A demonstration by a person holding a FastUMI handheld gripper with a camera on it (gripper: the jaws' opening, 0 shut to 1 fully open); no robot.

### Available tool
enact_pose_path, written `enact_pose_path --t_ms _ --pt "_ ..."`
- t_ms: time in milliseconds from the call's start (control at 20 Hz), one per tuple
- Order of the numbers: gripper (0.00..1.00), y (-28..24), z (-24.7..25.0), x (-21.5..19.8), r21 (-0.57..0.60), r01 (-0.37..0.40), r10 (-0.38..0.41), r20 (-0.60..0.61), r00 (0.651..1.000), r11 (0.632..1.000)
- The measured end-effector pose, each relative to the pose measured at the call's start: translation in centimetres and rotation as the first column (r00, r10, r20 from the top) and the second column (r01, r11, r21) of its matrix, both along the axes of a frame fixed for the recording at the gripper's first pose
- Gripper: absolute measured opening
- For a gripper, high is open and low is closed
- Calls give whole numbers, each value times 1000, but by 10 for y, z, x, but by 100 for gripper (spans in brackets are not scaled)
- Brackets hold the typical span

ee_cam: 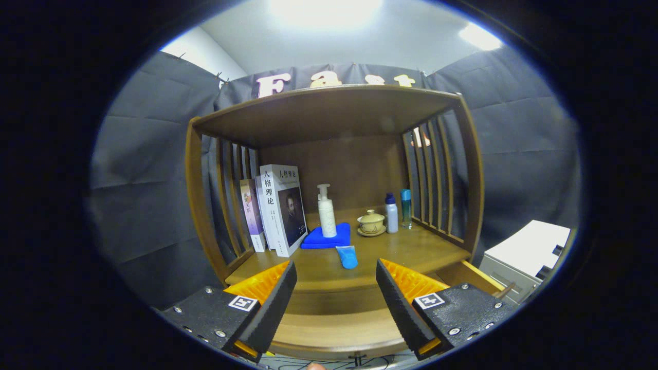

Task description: Pull open the drawer, take out the items inside it, and place them on the countertop above the cabinet.

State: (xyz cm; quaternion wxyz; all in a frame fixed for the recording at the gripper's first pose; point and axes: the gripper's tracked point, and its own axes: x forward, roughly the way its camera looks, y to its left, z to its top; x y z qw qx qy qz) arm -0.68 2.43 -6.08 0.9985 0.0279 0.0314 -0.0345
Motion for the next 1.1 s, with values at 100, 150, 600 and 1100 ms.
enact_pose_path --t_ms 100,150,600,1100 --pt "95 1 -22 -25 8 7 -7 -9 1000 1000" --pt "95 -1 -35 -36 -2 6 -6 -23 1000 1000" --pt "95 -5 -127 -80 -30 14 -18 -135 991 999" --pt "95 -23 -166 -62 -40 39 -45 -176 983 998"
